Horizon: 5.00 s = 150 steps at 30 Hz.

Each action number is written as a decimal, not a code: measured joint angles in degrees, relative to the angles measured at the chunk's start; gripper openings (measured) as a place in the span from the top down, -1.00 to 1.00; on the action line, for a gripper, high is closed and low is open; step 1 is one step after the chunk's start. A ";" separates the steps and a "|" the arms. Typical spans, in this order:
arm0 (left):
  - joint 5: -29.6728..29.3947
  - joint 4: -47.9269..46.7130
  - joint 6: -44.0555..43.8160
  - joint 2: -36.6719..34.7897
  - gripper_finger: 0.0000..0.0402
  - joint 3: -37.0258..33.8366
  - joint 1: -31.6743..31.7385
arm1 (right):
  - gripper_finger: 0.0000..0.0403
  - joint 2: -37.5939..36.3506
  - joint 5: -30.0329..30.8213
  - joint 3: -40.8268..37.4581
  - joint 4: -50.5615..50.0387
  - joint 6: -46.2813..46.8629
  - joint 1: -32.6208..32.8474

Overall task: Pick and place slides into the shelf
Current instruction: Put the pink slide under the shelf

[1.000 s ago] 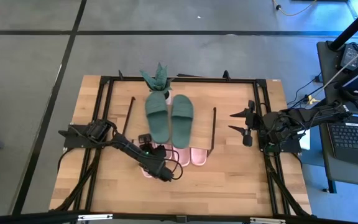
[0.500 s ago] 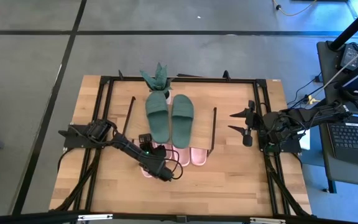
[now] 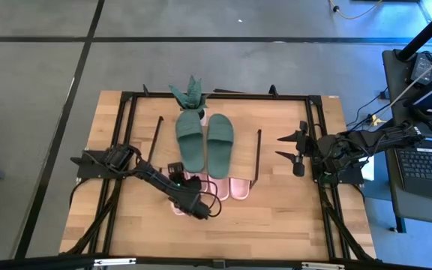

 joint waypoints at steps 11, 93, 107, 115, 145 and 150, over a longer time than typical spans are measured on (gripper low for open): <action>-2.50 -1.00 0.28 -0.11 0.65 6.53 -1.58 | -0.09 0.00 0.01 0.00 -0.01 0.03 0.00; 18.70 41.61 -10.34 -6.23 0.02 -4.94 -5.56 | -0.09 0.00 -0.02 -0.03 -6.18 9.01 0.03; 20.45 28.36 -9.00 -6.21 0.02 -5.15 -5.71 | -0.09 0.00 0.00 -0.03 -4.94 9.04 0.00; 20.01 26.25 -7.86 -6.16 0.02 -5.16 -5.69 | -0.09 0.00 0.00 -0.03 -4.82 9.06 0.00; 16.82 28.18 -14.92 -12.12 0.02 -10.93 -17.36 | -0.09 0.02 0.00 -0.03 -2.40 13.26 0.00; 17.01 28.43 -13.56 -13.82 0.02 -15.33 -17.34 | -0.09 0.00 0.01 -0.03 -2.16 13.93 0.00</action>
